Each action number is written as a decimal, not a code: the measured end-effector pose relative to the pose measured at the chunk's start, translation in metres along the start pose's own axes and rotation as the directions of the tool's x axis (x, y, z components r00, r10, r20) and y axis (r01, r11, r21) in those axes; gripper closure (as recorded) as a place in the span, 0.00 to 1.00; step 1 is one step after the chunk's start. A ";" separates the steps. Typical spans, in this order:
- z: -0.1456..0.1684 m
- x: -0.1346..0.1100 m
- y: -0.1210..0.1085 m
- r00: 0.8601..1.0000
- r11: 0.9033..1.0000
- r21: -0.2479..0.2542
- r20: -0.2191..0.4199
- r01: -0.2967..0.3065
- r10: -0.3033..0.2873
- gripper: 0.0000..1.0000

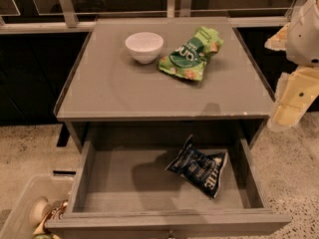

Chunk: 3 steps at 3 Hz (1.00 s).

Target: Pick blue chip bag from top drawer and place on counter

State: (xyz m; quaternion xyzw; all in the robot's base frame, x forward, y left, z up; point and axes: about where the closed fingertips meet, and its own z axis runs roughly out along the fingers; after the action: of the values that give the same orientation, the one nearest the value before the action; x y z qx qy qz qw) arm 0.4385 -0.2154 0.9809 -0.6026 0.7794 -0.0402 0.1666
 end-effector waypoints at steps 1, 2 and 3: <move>0.000 0.000 0.000 1.000 1.000 0.000 0.000 0.000 0.000 0.00; 0.008 0.005 0.010 1.000 1.000 0.003 0.023 0.003 -0.003 0.00; 0.027 0.011 0.040 0.996 1.000 0.018 0.090 0.004 -0.006 0.00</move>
Offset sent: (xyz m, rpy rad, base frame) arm -0.0186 -0.0038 -0.0337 0.0503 -0.0068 0.0209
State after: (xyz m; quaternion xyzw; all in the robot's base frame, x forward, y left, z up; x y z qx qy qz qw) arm 0.4072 -0.2117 0.9424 -0.6043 0.7692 -0.0205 0.2068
